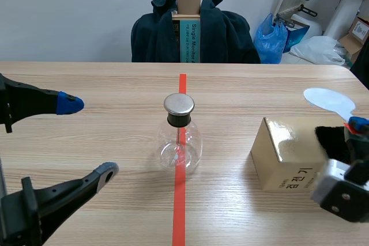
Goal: Do the electroscope experiment.
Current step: 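Put the plate down on the right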
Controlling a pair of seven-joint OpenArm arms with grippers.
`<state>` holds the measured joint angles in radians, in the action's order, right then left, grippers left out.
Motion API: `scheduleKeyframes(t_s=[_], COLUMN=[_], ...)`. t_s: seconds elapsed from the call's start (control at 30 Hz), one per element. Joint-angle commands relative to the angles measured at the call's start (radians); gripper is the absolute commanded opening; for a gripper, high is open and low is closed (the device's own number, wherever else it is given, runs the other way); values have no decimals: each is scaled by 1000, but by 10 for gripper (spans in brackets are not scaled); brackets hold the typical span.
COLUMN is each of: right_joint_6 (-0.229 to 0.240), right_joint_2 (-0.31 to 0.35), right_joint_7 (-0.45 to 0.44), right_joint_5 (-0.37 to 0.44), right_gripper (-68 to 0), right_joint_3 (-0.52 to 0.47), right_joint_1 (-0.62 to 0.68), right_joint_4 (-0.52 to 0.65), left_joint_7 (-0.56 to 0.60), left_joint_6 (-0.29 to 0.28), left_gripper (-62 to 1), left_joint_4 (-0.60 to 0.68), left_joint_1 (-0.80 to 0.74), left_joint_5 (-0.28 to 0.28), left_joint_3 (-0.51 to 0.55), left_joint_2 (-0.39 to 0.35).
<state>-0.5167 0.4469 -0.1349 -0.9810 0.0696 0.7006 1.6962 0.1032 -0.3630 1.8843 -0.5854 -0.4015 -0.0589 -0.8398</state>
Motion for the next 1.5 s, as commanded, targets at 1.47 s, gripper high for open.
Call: scheduleKeyframes(t_s=[1.47], right_joint_6=[-67], right_joint_2=[-156], right_joint_7=[-38], right_joint_5=[-254], right_gripper=[-669], right_joint_3=[40], right_joint_1=[-171], right_joint_4=[-255], left_joint_7=[-153], left_joint_6=[13], left_gripper=[14], left_joint_4=[224], left_joint_1=[-184], left_joint_5=[-77], left_joint_3=[185], left_joint_2=[47])
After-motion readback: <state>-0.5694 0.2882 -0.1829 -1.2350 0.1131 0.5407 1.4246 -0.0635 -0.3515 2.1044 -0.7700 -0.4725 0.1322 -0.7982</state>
